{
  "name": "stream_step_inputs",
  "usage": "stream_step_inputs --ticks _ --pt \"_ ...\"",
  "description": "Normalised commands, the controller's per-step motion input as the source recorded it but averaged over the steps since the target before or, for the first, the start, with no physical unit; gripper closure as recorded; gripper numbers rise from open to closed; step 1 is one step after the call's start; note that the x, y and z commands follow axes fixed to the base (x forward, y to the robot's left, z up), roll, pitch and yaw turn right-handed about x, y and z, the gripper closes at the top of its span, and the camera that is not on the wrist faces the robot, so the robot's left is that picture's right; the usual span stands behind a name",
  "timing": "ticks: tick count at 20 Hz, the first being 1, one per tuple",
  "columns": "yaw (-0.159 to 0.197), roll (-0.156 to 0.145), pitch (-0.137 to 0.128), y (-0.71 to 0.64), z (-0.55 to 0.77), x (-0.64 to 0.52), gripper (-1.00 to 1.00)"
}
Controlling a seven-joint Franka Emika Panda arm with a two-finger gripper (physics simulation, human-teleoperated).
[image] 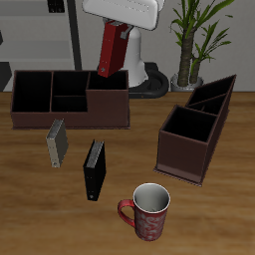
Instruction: Place the red book into the left desk caddy's back compartment
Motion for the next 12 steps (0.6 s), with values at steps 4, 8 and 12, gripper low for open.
stream_step_inputs --ticks 4,8,12 --pt "0.074 0.042 -0.054 0.32 -0.05 -0.22 1.0" --pt "-0.007 0.012 -0.013 0.14 -0.06 -0.21 1.0" --pt "-0.01 0.023 -0.004 0.08 -0.1 -0.18 1.0"
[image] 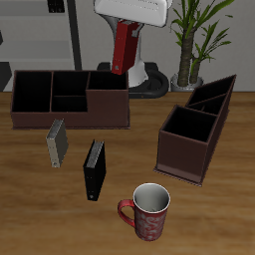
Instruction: Place the red book into the left desk caddy's back compartment
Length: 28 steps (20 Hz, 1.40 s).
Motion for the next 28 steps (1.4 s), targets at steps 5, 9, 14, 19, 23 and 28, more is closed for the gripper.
stream_step_inputs --ticks 5,9,14,19,23,28 --pt "-0.007 0.022 -0.022 0.15 -0.1 -0.25 1.0" --pt "-0.017 0.023 -0.012 0.15 -0.05 -0.19 1.0" --pt "0.002 0.08 -0.019 0.33 -0.08 -0.36 1.0" --pt "-0.002 0.037 -0.019 0.2 -0.09 -0.25 1.0" --pt "-0.029 0.021 0.007 0.16 -0.12 -0.15 1.0" --pt "-0.009 -0.01 0.021 0.17 -0.18 0.01 1.0"
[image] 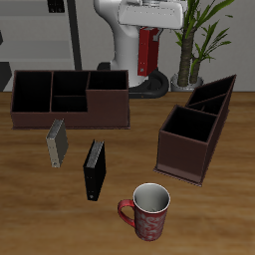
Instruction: Place the red book into the left desk caddy's back compartment
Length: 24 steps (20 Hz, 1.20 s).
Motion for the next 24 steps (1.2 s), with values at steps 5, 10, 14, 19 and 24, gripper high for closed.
stream_step_inputs --ticks 5,10,14,19,24 --pt "-0.039 -0.01 0.06 0.17 -0.21 0.15 1.0" --pt "-0.024 0.011 0.034 0.23 -0.15 0.0 1.0" --pt "-0.035 0.032 0.04 0.26 -0.11 -0.04 1.0" --pt "0.018 0.048 -0.004 0.32 -0.03 -0.03 1.0" --pt "0.013 0.041 0.001 0.26 0.02 0.0 1.0"
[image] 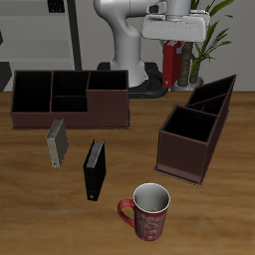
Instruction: Place the red book into the left desk caddy's back compartment
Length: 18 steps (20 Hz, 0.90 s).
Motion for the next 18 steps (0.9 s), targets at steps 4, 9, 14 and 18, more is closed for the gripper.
stream_step_inputs --ticks 4,9,14,18 --pt "0.031 0.054 -0.001 0.25 0.02 -0.02 1.0" --pt "0.021 0.037 -0.029 0.23 0.13 0.04 1.0" --pt "0.023 0.034 -0.03 0.26 0.09 0.07 1.0" --pt "-0.002 0.025 -0.008 0.21 0.08 0.1 1.0"
